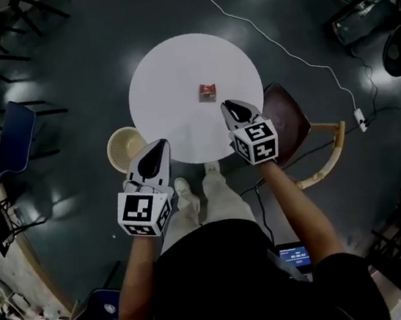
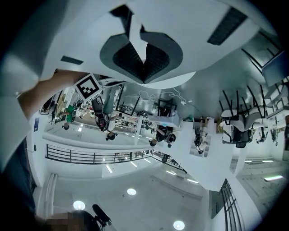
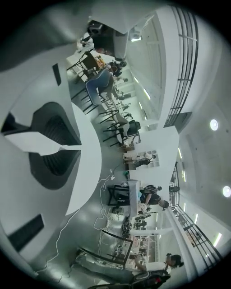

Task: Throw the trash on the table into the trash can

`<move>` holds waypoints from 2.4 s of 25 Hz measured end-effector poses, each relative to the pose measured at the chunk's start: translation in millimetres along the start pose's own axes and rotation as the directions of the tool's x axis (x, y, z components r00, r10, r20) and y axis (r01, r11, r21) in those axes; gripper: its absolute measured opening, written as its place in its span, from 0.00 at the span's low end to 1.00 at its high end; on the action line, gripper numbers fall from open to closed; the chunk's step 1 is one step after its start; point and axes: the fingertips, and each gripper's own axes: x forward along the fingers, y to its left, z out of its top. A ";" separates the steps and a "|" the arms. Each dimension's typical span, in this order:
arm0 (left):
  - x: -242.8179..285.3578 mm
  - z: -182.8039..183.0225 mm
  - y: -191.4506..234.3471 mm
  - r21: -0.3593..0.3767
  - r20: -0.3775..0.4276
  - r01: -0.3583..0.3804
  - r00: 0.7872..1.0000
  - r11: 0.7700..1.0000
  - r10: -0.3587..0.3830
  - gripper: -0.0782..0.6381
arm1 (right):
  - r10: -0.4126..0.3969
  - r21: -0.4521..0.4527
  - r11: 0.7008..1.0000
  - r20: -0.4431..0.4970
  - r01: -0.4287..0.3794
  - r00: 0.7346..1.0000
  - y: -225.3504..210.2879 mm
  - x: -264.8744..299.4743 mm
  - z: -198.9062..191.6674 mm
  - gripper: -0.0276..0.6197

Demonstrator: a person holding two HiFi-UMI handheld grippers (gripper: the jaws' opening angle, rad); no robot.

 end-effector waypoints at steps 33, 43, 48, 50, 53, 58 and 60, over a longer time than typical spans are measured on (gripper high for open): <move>43.5 -64.6 21.8 -0.082 -0.120 -0.120 0.987 0.989 0.109 0.12 | 0.007 0.054 0.999 -0.271 0.008 0.962 -60.2 145.8 -88.6 0.37; 45.6 -64.2 20.7 -0.087 -0.121 -0.131 0.985 0.988 0.120 0.12 | -0.026 0.024 0.999 -0.292 0.034 0.956 -62.7 148.4 -94.6 0.15; 49.2 -66.8 16.8 -0.090 -0.124 -0.130 0.985 0.987 0.118 0.12 | -0.024 0.032 0.999 -0.287 0.035 0.958 -64.3 148.6 -95.8 0.12; 50.5 -68.2 14.1 -0.093 -0.125 -0.128 0.985 0.987 0.115 0.12 | -0.007 0.065 0.998 -0.288 0.026 0.958 -64.3 148.7 -98.1 0.12; 50.3 -69.6 11.5 -0.094 -0.125 -0.128 0.985 0.987 0.115 0.12 | 0.034 0.115 0.993 -0.294 0.000 0.955 -59.6 150.6 -99.6 0.32; 50.2 -67.3 12.4 -0.097 -0.125 -0.134 0.985 0.986 0.122 0.12 | 0.059 0.118 0.993 -0.296 -0.025 0.953 -51.9 156.4 -94.2 0.36; 50.0 -68.3 13.4 -0.099 -0.126 -0.137 0.984 0.986 0.124 0.12 | 0.061 0.126 0.992 -0.298 -0.024 0.953 -49.4 159.1 -94.8 0.37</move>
